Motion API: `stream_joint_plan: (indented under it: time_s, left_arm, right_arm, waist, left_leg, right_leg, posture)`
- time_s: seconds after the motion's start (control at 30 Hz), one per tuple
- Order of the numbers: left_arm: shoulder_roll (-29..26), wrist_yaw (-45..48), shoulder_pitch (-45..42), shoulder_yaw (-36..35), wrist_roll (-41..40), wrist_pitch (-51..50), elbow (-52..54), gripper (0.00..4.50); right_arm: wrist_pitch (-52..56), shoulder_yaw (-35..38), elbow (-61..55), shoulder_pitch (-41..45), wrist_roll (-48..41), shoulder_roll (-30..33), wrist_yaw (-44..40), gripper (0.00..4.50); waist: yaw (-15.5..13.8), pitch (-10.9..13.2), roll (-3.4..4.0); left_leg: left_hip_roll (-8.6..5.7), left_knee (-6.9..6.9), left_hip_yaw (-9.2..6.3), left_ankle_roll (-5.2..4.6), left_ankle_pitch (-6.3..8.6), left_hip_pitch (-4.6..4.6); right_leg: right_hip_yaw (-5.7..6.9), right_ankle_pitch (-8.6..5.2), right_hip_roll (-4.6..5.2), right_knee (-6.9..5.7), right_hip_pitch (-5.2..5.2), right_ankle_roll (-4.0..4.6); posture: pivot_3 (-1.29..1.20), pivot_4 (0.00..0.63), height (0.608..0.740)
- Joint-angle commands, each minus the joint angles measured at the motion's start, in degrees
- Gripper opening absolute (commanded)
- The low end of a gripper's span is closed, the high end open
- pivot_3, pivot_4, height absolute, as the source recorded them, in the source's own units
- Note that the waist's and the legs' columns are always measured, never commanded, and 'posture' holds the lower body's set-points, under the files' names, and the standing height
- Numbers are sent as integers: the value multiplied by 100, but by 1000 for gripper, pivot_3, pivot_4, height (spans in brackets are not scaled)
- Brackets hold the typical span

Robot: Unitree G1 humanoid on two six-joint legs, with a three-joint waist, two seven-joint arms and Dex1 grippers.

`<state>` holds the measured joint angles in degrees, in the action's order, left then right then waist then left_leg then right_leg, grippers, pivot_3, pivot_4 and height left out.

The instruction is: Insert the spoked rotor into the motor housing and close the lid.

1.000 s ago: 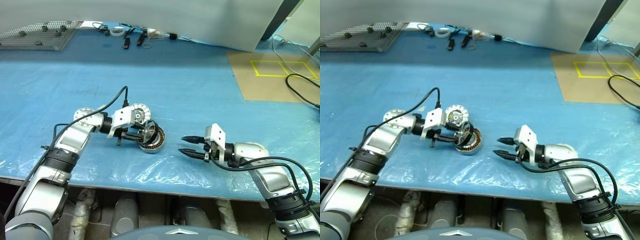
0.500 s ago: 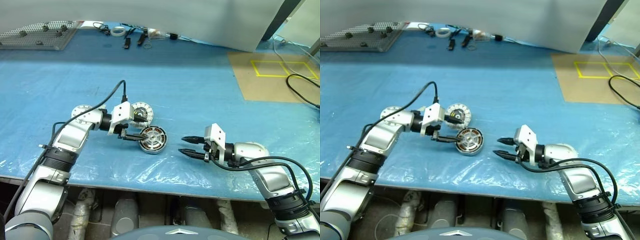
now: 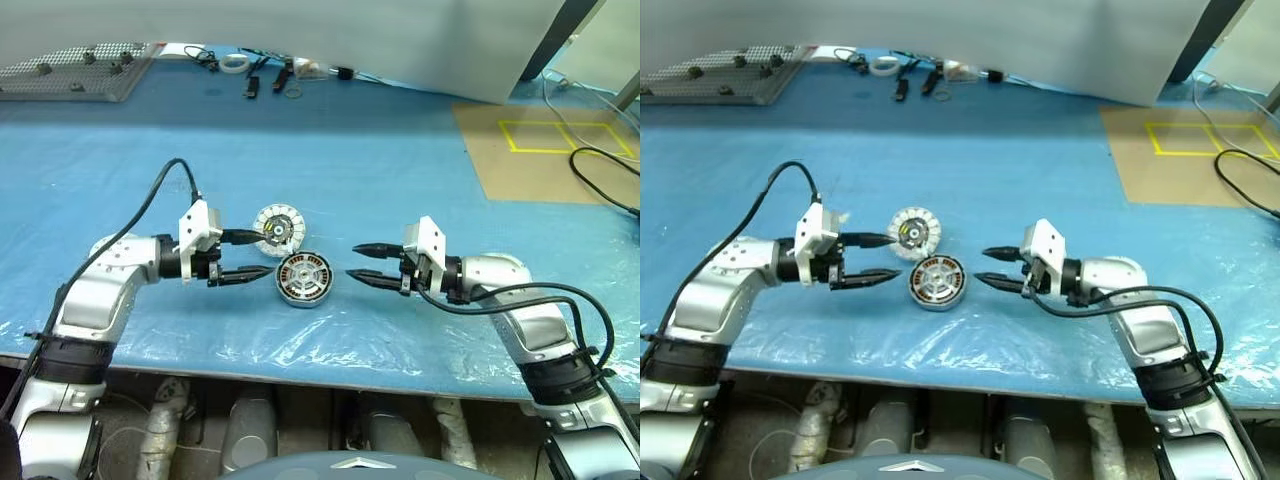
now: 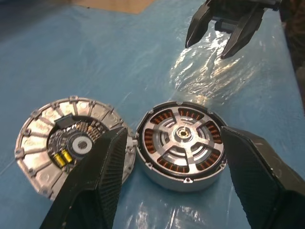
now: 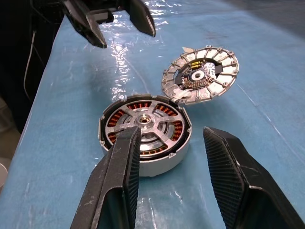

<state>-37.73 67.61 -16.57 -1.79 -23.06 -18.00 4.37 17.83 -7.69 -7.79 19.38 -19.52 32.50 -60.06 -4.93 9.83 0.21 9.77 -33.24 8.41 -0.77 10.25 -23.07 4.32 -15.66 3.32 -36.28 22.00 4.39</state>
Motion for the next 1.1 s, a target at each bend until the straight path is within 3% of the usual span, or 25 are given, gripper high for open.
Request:
stream_joint_plan:
  time_s: [0.03,0.23,0.43,0.6,0.8,0.97,1.1]
  left_arm:
    - [89,-430,448,-305,-135,26,399,3277]
    - [518,-1159,934,-344,-13,185,424,3277]
    - [904,-1706,778,-278,396,655,-526,3277]
    - [748,-1489,650,-210,424,715,-717,3277]
    - [645,-1130,299,13,-381,-307,541,3277]
    - [826,-1112,-339,507,-54,-308,88,3277]
    - [923,-865,-595,765,92,-109,-411,2377]
  right_arm:
    - [-93,-183,239,315,-21,-210,-143,2175]
    - [-281,-366,718,617,106,-432,-310,2175]
    - [-286,-511,927,790,187,-623,-385,2175]
    - [-235,-463,898,806,182,-556,-473,2175]
    - [-108,-375,703,636,171,-380,-399,2175]
    - [10,-303,520,464,153,-273,-301,2175]
    - [69,-229,416,373,151,-207,-235,2175]
  waist:
    - [8,0,0]
    - [16,1,1]
    - [80,0,1]
    - [87,0,0]
    - [48,0,0]
    - [56,0,1]
    - [107,0,1]
  left_leg:
    - [1,-1,0,0,0,0]
    - [0,-3,0,-3,-1,-2]
    - [1,-7,1,-9,-6,4]
    - [0,-8,1,-10,-7,0]
    - [-2,-8,1,-10,-8,-1]
    - [-1,-10,8,-13,-11,10]
    - [-1,-9,10,-13,-12,12]
  right_leg:
    - [0,0,0,-2,0,1]
    - [0,-1,1,-4,0,1]
    - [-4,0,-1,-8,-1,1]
    - [-4,0,0,-8,-1,0]
    - [-4,0,3,-9,0,1]
    - [-12,-1,2,-23,0,2]
    - [-17,0,1,-23,1,1]
  posture:
    - [0,150,740]
    - [0,150,740]
    - [0,150,740]
    - [0,150,740]
    - [0,150,740]
    - [0,150,740]
    - [0,150,740]
